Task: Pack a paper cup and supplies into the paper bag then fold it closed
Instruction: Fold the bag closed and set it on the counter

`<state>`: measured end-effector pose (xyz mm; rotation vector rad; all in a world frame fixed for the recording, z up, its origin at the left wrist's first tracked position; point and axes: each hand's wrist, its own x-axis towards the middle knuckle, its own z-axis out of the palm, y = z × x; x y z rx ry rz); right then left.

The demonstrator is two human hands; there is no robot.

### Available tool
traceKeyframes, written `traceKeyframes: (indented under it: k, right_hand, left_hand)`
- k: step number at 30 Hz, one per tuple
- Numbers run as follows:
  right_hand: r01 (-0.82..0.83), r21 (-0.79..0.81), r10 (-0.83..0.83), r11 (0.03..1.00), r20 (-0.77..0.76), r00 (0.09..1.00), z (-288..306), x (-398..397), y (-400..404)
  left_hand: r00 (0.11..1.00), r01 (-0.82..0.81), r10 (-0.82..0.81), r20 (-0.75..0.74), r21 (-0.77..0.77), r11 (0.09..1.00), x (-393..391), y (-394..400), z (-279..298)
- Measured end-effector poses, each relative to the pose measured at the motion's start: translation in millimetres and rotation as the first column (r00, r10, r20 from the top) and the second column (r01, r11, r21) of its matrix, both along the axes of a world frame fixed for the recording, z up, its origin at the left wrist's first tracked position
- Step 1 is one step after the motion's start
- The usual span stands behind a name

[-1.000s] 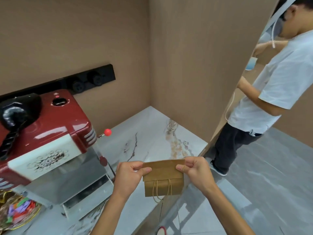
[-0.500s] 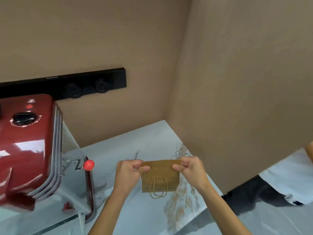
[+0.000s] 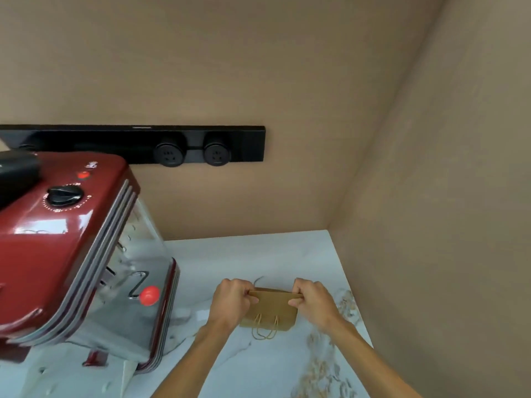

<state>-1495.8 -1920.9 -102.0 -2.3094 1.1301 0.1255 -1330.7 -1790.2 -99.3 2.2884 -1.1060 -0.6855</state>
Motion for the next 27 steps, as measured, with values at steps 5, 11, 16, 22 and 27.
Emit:
traceKeyframes:
  k: [5,11,16,22,27]
  right_hand:
    - [-0.167,-0.015,0.166,0.986,-0.037,0.985,-11,11,-26]
    - [-0.352,-0.025,0.349,0.936,-0.077,0.934,-13,27,-41]
    - [-0.528,-0.017,0.524,0.849,-0.111,0.845,-19,44,-35]
    - [-0.554,-0.042,0.547,0.831,-0.117,0.829,-29,48,-32]
    - [-0.558,-0.132,0.55,0.819,-0.096,0.83,-35,39,-34]
  left_hand:
    - [0.995,-0.104,0.104,0.001,0.066,0.992,-8,-8,-15]
    - [0.991,-0.065,0.048,0.121,0.145,0.987,-16,-15,-17]
    - [0.976,0.015,-0.066,0.207,0.241,0.97,-20,-31,-15]
    - [0.965,0.037,-0.096,0.243,0.236,0.971,-17,-28,-33]
    - [0.955,0.062,-0.104,0.278,0.157,0.986,-17,-22,-40]
